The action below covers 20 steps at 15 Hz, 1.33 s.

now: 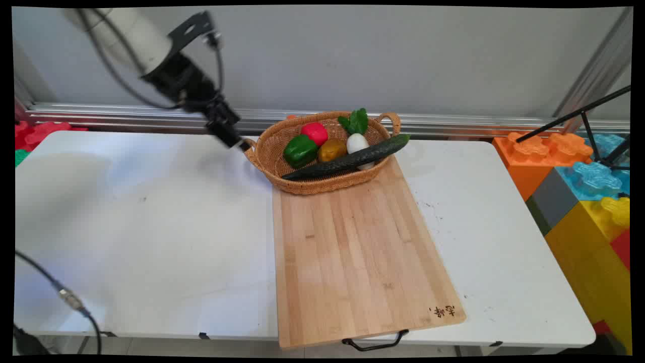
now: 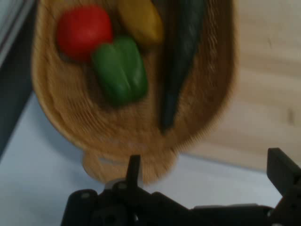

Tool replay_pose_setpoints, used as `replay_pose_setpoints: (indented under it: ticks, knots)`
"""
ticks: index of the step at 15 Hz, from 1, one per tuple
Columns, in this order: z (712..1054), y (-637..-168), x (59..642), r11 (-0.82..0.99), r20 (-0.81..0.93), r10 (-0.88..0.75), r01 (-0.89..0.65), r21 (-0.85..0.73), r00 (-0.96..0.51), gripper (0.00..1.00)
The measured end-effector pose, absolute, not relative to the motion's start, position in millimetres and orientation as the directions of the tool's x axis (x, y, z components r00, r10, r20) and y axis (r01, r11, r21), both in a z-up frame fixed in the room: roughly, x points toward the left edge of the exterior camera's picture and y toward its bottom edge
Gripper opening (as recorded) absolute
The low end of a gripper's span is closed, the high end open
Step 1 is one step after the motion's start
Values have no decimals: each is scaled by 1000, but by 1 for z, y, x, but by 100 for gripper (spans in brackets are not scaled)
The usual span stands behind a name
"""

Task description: Pick up the potato from the vegetable basket

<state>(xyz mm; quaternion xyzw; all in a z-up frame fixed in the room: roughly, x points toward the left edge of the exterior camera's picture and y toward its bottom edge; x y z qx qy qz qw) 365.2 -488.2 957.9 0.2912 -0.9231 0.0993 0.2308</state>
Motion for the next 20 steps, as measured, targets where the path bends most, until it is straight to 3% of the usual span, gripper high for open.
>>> replay_pose_setpoints:
  ticks: [10, 20]
  knots:
    - [950, -561, 315, 770, 548, -532, -638, -3, -646, 100]
    - [881, -616, 264, 700, 522, -631, -712, 64, -573, 100]
